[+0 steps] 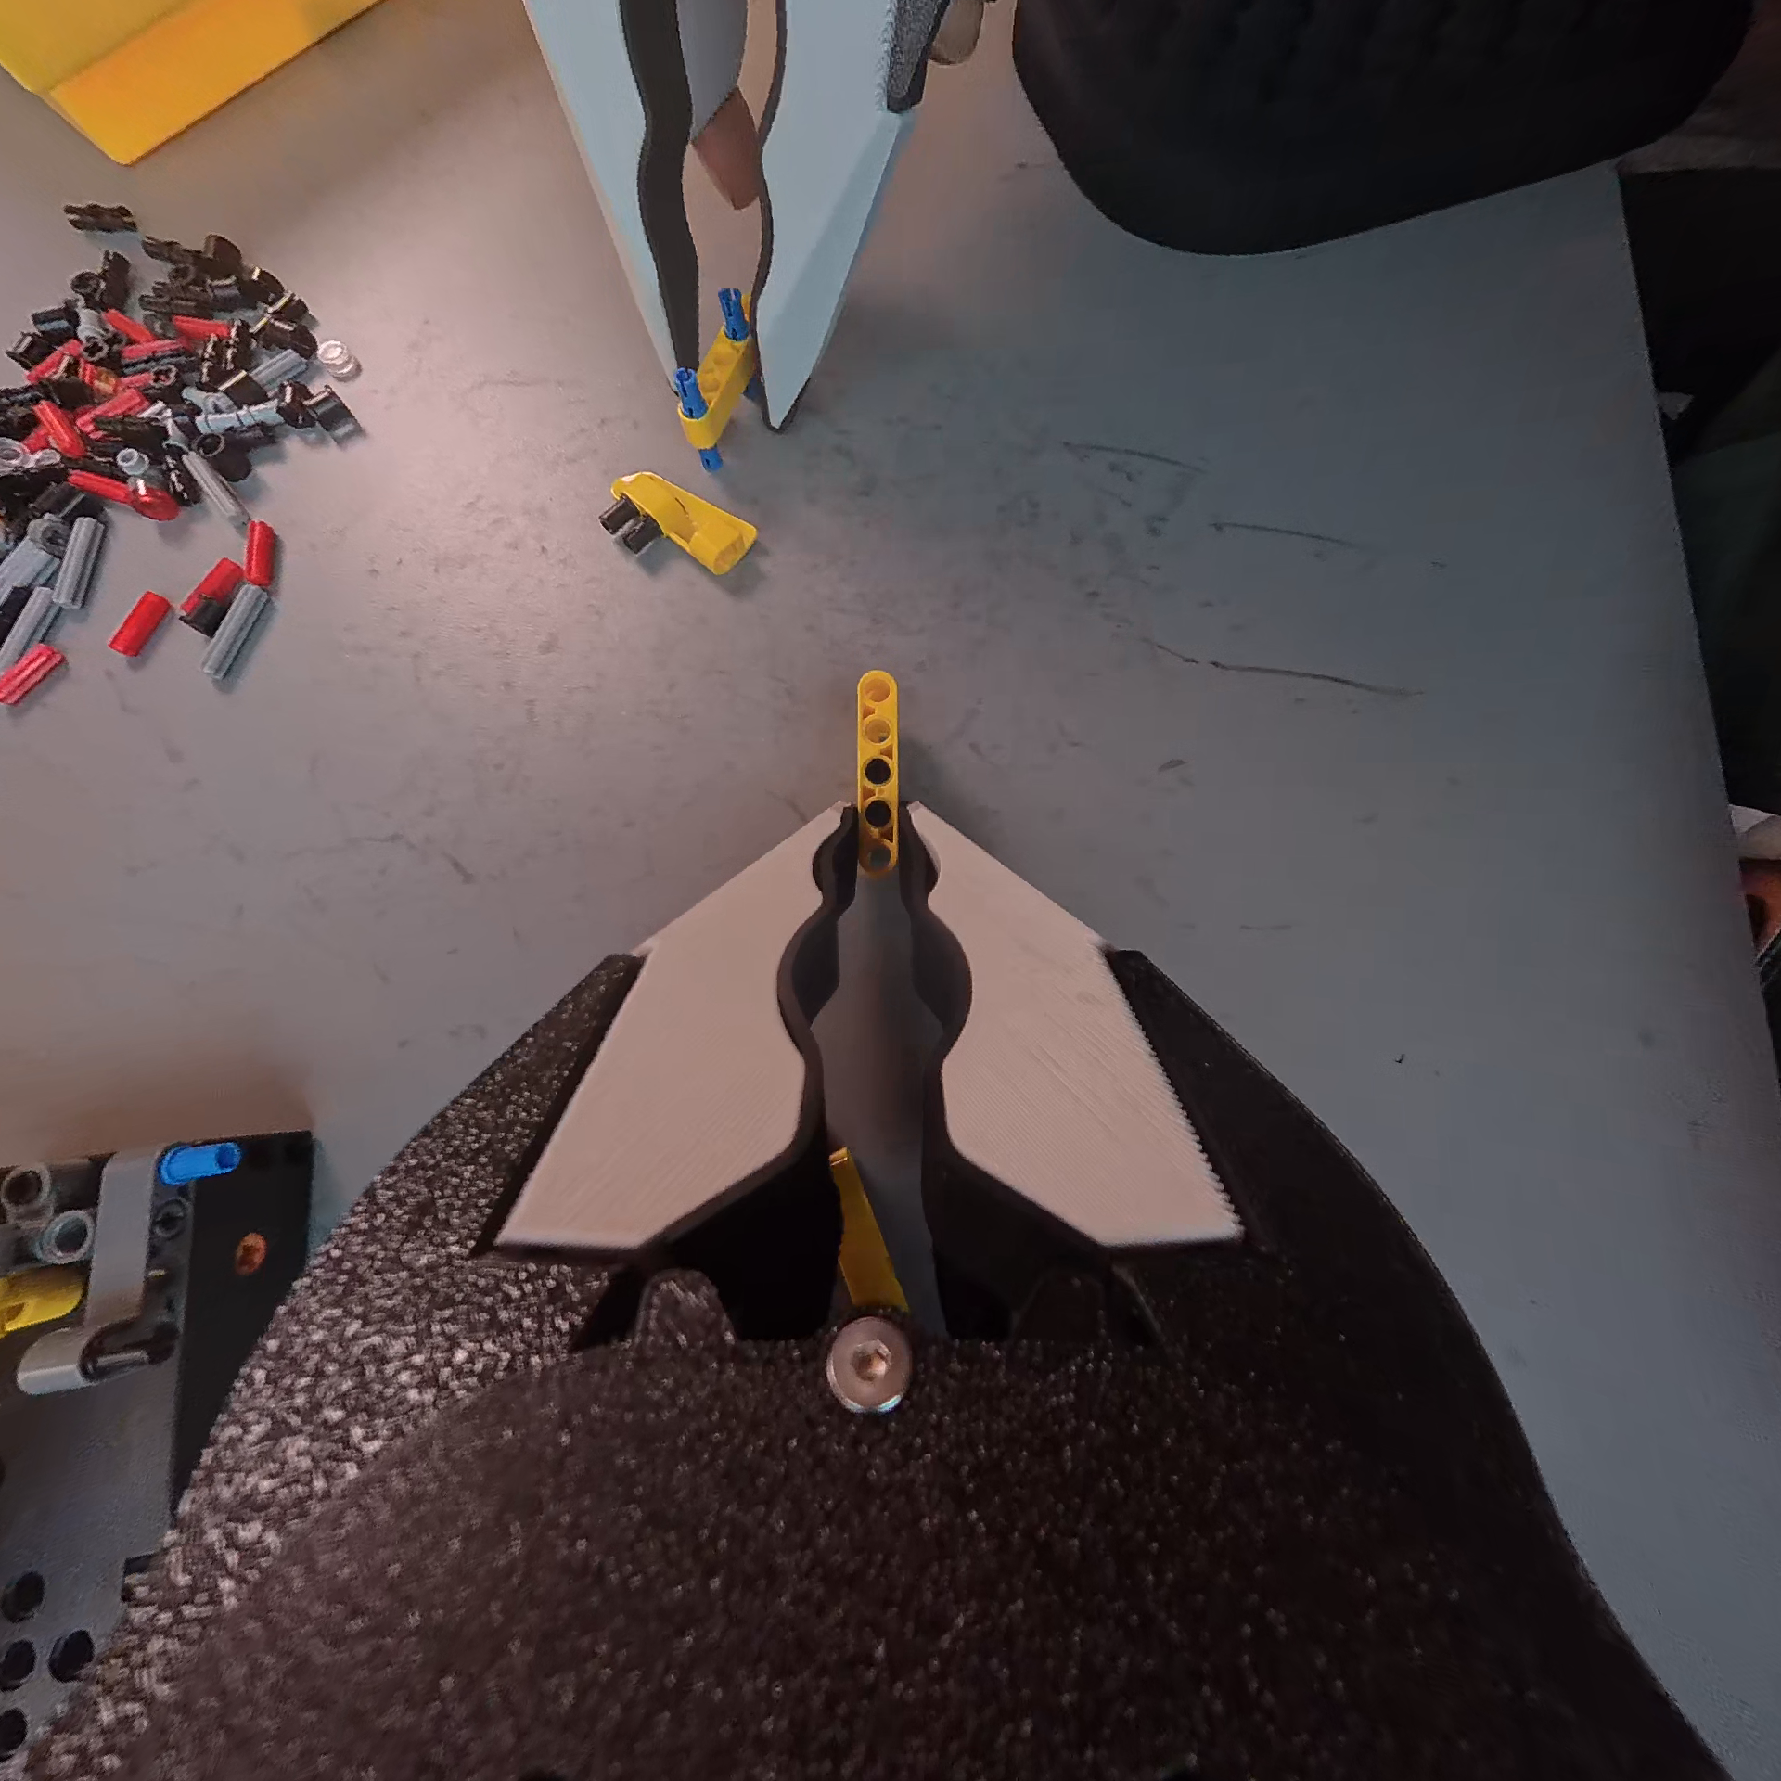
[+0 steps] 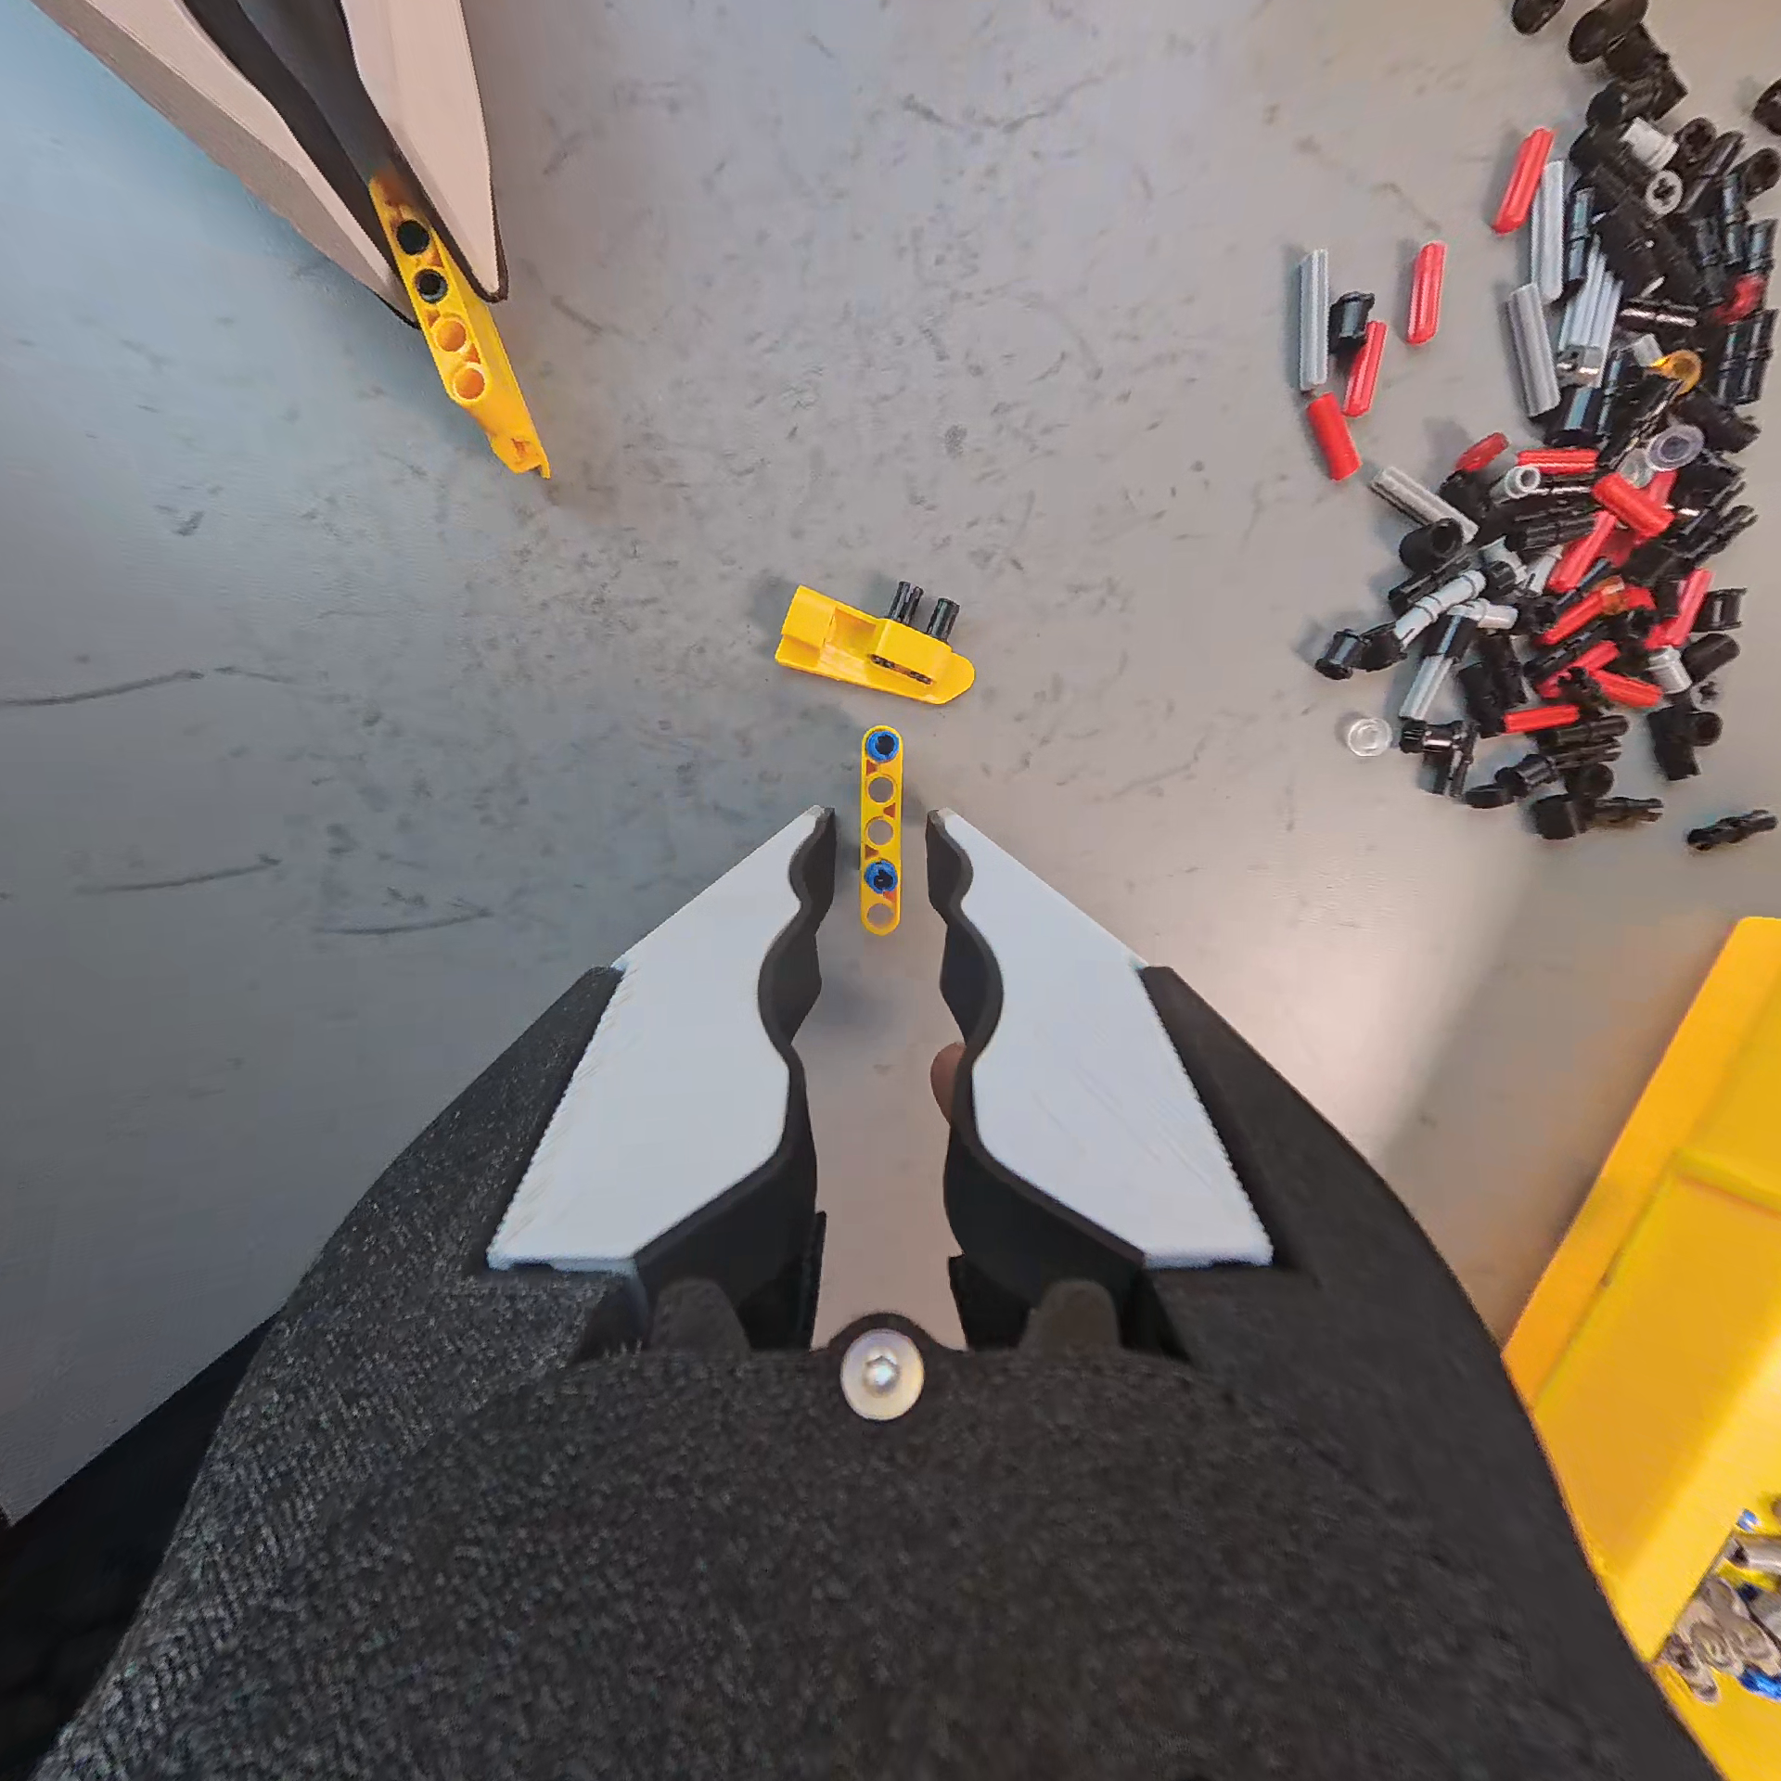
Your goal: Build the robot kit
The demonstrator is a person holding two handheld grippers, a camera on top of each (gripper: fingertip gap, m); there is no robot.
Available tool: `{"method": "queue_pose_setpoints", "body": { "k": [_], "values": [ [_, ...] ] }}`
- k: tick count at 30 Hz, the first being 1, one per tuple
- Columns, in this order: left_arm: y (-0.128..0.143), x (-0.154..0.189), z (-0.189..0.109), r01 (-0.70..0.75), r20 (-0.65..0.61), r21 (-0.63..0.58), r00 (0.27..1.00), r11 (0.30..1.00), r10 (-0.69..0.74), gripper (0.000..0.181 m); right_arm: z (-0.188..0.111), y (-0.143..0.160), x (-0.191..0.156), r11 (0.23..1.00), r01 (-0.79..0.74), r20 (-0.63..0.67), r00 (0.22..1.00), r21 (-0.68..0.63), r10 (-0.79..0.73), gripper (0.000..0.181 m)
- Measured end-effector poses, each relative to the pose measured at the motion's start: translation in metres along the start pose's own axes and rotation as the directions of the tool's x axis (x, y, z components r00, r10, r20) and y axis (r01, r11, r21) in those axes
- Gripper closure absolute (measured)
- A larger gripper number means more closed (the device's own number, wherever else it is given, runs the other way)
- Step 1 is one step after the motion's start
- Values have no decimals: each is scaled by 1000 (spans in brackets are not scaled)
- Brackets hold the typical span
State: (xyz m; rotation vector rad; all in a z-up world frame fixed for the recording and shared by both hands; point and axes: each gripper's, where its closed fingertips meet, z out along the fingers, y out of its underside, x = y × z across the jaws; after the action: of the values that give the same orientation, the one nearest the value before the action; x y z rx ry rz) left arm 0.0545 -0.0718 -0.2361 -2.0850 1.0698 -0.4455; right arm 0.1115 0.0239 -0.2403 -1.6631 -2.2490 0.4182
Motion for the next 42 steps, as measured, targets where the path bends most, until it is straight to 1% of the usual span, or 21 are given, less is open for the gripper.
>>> {"method": "queue_pose_setpoints", "body": {
  "k": [1,2,7,10,12,16,18,20,23,25,34,38,42],
  "values": [
    [0,0,0,-2,1,-1,1000,1000,2,175,0,0,0,1000,1,1,1000,3,-1,166],
    [0,0,0,-3,1,-2,1000,1000,3,175,0,0,2,1000,6,-11,1000,5,-6,174],
    [5,1,2,-29,11,-32,1000,999,29,175,-1,0,-1,1000,11,-9,1000,18,-11,174],
    [5,0,2,-26,9,-32,1000,999,26,175,-5,-9,-6,999,29,-10,1000,41,-29,174],
    [5,0,2,-31,14,-31,999,999,32,175,-12,-23,-16,996,44,6,999,82,-45,174],
    [4,-1,2,-40,17,-25,999,999,40,175,-25,-67,-54,971,110,78,989,215,-129,174],
    [2,0,1,-41,9,-15,999,999,41,175,-25,-84,-68,956,141,93,981,256,-169,174],
    [1,2,1,-41,2,-7,999,999,41,175,-18,-92,-75,953,155,113,975,259,-190,174],
    [-1,4,0,-42,-11,6,999,999,42,175,-5,-88,-74,962,149,142,973,229,-185,174],
    [-3,5,-1,-41,-16,21,999,999,41,175,-2,-85,-75,970,124,184,969,207,-163,174],
    [-11,7,-4,-44,-36,67,998,997,46,175,-4,-80,-77,981,73,262,958,182,-120,174],
    [-10,9,-3,-15,-64,56,998,998,19,175,-6,-84,-77,979,75,265,956,189,-124,174],
    [-8,10,-1,-3,-75,40,997,999,6,175,-1,-81,-76,981,131,241,957,141,-162,174]
  ]
}}
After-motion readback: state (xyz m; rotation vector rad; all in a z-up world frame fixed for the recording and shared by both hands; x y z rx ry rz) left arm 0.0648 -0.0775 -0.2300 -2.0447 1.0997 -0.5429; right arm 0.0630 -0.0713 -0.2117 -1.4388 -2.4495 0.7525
